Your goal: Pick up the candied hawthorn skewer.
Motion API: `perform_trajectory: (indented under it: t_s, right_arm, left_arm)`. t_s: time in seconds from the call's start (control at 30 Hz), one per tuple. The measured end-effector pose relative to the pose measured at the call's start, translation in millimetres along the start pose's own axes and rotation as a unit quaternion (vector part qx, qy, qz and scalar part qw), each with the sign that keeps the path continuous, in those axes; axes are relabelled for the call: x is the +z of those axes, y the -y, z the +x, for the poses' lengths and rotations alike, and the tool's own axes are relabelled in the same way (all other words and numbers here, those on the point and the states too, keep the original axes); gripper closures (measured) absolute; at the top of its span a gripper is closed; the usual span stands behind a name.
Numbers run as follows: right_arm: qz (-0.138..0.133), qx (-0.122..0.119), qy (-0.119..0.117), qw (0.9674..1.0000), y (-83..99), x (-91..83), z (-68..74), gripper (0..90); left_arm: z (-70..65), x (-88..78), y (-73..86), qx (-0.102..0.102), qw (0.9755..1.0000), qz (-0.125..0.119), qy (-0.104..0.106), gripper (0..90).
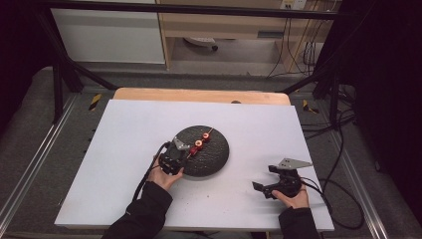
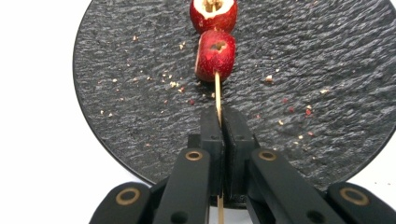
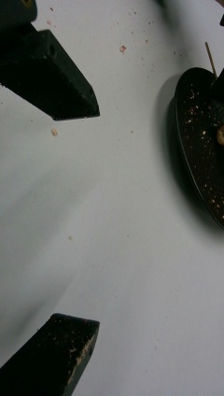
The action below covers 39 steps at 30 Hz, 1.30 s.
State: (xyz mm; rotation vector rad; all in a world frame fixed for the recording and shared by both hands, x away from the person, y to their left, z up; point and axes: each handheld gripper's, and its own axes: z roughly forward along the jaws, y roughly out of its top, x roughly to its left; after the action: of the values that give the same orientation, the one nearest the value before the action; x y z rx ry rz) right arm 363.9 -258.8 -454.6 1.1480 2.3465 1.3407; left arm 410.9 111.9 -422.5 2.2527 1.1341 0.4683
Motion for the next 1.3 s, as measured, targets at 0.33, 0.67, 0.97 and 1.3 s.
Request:
perform_trajectory:
  t_s: [0.33,0.67,0.97,1.3]
  right_arm:
    - [0.000,0.003,-0.001,1.0000,0.1,-0.3,0.5,1.7]
    - [0.000,0.004,-0.002,1.0000,0.2,-0.2,0.5,1.7]
    - [0.000,0.010,-0.002,0.9999,0.4,0.6,1.0,1.7]
    - [0.001,0.015,-0.005,0.9999,0.0,2.2,2.7,1.6]
  left_arm:
    - [3.8,-8.2,5.4,-0.001,0.9994,-0.032,0.009,88.1]
    - [15.9,-25.7,17.4,-0.009,0.9973,-0.067,0.028,88.1]
    - [28.0,-47.5,38.2,-0.013,0.9934,-0.098,0.058,88.1]
    - [33.8,-61.1,75.1,-0.005,0.9904,-0.118,0.071,88.0]
